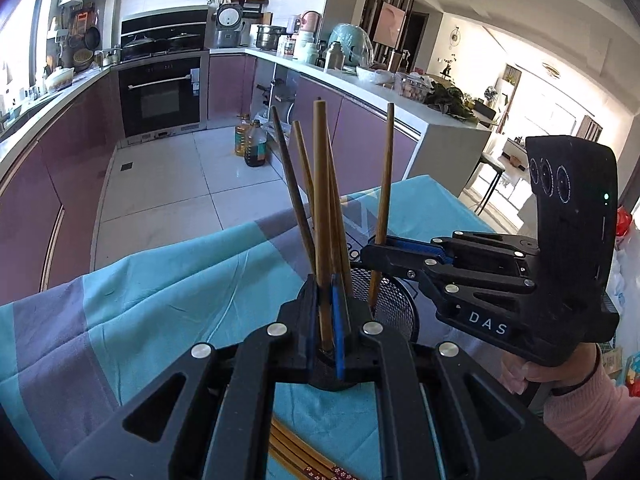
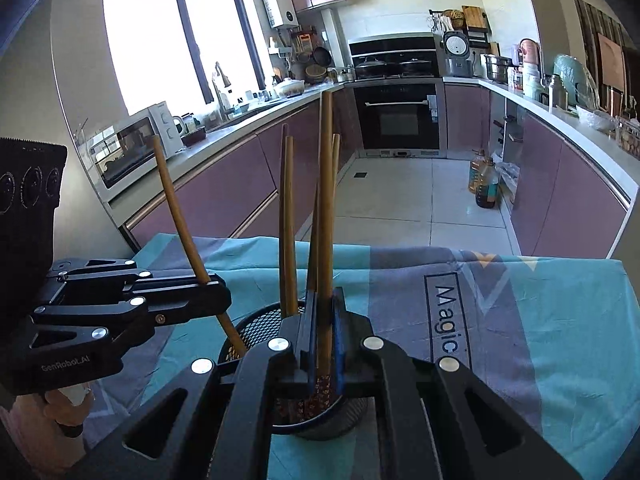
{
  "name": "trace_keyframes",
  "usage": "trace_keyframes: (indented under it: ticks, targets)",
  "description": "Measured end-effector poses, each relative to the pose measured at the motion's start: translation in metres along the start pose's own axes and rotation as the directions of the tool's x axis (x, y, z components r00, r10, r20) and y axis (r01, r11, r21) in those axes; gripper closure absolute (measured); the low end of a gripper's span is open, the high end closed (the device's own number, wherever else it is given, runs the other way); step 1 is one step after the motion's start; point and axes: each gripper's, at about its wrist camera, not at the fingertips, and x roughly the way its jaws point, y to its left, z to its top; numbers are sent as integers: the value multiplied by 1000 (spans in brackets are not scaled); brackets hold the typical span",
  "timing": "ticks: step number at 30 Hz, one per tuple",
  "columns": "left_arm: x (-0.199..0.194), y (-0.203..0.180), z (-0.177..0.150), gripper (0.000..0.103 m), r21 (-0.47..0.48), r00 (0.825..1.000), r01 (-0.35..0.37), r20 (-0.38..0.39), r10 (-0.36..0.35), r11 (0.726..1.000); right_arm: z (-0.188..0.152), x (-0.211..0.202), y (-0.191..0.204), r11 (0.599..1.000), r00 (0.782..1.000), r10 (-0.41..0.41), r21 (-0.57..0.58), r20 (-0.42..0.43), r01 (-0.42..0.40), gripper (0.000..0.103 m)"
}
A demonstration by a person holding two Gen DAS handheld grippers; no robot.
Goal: Organize utensils
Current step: 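Lower both held chopsticks upright into the black mesh cup and open both tools, then withdraw both open tools from the cup back toward the loose chopsticks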
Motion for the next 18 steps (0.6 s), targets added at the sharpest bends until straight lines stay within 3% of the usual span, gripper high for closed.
trace_keyframes:
  ticks: [6, 10, 13, 18]
  targets:
    - [16, 11, 9, 92, -33, 1000, -6, -11, 5, 999, 0, -1, -2, 1000, 1000, 5, 10, 4, -5, 95]
    - [13, 21, 6, 84, -57, 1000, -17, 9, 17, 998, -2, -5, 0, 1000, 1000, 15, 4, 20, -15, 86]
    - [-1, 22, -3, 82, -63, 998, -51, 46, 54, 997, -6, -15, 4, 999, 999, 32, -8, 43, -32, 78]
    - [-38, 26, -29, 71, -64, 985, -117, 118, 124, 991, -19, -43, 22, 994, 991, 95, -60, 95, -89, 73]
